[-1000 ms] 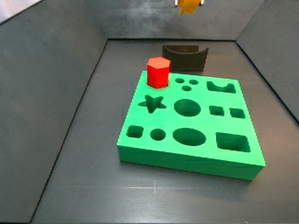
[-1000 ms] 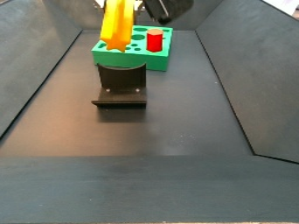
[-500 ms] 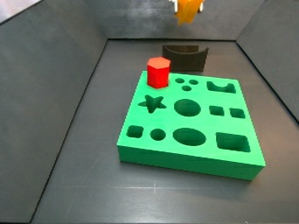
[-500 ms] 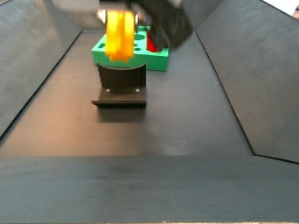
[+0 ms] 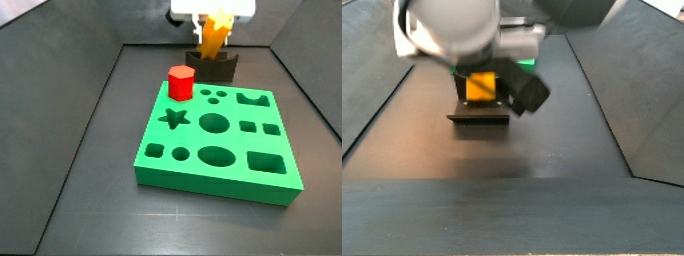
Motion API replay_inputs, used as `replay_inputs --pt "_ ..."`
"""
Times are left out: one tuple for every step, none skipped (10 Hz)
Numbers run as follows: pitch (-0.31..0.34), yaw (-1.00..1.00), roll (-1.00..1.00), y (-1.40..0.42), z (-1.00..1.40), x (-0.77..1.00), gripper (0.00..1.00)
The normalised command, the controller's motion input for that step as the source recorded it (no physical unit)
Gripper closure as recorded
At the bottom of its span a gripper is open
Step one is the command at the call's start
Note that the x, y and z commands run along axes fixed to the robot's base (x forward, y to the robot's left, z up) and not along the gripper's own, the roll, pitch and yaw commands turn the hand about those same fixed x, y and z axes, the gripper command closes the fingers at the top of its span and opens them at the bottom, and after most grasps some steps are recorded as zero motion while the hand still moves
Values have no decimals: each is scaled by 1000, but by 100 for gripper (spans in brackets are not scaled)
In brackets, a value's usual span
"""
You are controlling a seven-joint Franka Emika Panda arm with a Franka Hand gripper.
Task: Pick up the star object. Move up. Place the star object on the fixture. Regrasp the star object. Move to above the board. Insert the star object.
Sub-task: Place the star object on the fixture, then regrasp the star object.
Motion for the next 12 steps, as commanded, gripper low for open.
replay_inputs --pt "58 -218 -189 112 -795 158 100" --pt "20 -206 -178 92 -587 128 100" --pt "-7 -187 -165 75 -393 111 100" --pt "-31 -168 -131 81 -323 77 100" --pt "-45 -139 -120 76 -282 69 100" --pt "-47 -114 -119 77 -281 71 100" --pt "-47 -87 -118 77 -280 71 100" --pt "0 0 0 -500 -167 0 100" --pt "0 0 0 0 0 0 0" --pt "-49 -38 -50 0 1000 0 0" --pt "-46 -31 -47 1 1000 -5 0" --pt "-35 -2 -15 2 1000 -26 0"
